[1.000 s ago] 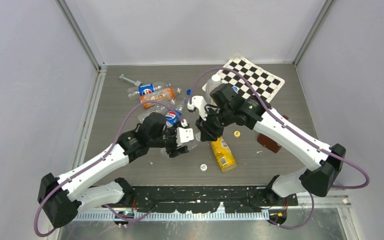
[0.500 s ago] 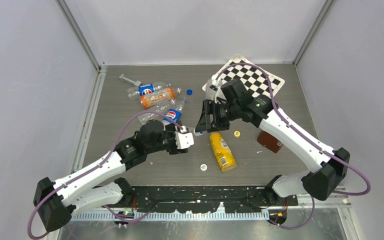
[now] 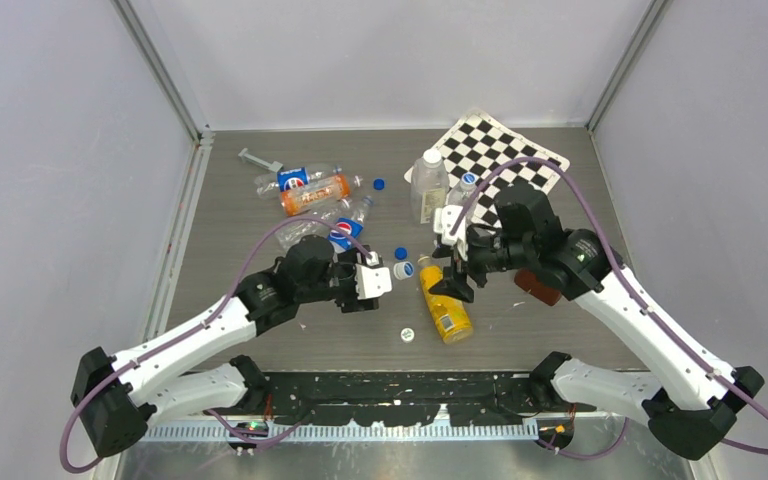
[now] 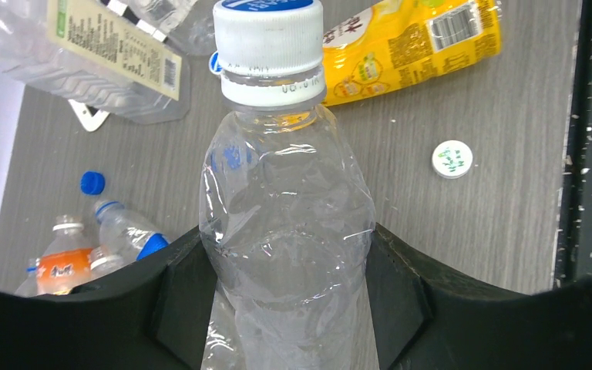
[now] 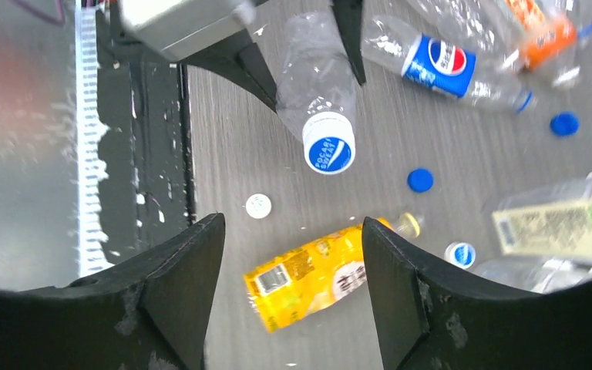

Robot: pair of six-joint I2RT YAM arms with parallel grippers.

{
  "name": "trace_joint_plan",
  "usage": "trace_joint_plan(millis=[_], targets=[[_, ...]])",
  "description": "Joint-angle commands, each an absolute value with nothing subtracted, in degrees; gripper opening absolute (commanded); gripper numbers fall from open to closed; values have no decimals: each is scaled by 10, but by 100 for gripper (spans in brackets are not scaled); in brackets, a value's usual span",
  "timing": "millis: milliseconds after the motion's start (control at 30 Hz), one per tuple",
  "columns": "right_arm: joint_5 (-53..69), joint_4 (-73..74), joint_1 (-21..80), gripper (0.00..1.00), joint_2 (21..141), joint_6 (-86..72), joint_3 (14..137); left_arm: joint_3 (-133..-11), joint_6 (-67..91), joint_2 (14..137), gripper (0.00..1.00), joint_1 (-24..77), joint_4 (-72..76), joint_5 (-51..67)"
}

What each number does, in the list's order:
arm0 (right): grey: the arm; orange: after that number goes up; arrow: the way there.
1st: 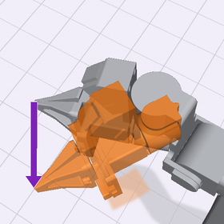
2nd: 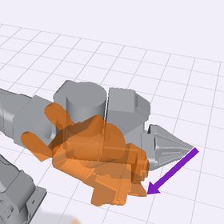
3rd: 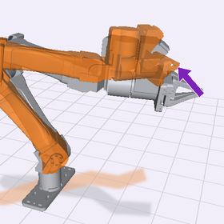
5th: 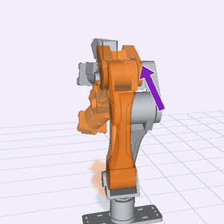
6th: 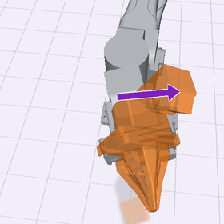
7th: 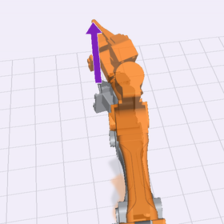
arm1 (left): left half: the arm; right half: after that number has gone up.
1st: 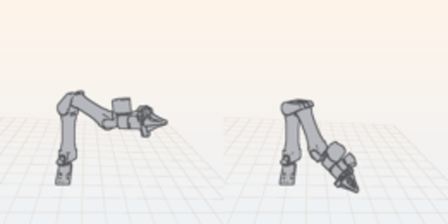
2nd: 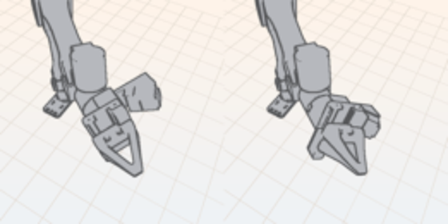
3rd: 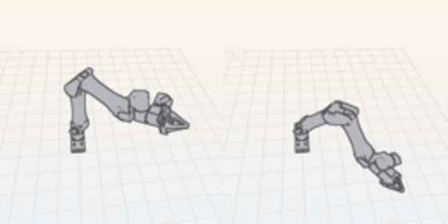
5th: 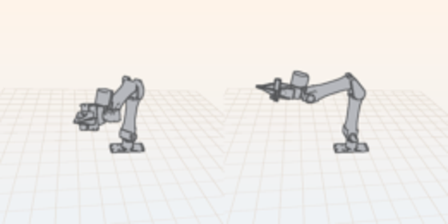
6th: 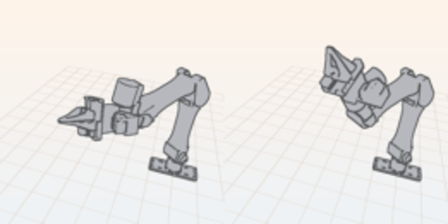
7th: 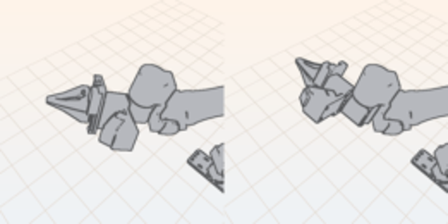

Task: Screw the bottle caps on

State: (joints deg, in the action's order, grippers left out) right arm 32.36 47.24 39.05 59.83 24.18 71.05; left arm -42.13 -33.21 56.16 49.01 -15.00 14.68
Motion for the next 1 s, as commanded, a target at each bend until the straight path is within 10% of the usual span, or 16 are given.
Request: trace_joint_plan(millis=[0, 967], targets=[[401, 426, 399, 69, 592, 463, 685, -455, -314, 568, 0, 492, -154, 207], [289, 457, 491, 39, 675, 532, 721, -462, -290, 572, 0, 492, -150, 251]])
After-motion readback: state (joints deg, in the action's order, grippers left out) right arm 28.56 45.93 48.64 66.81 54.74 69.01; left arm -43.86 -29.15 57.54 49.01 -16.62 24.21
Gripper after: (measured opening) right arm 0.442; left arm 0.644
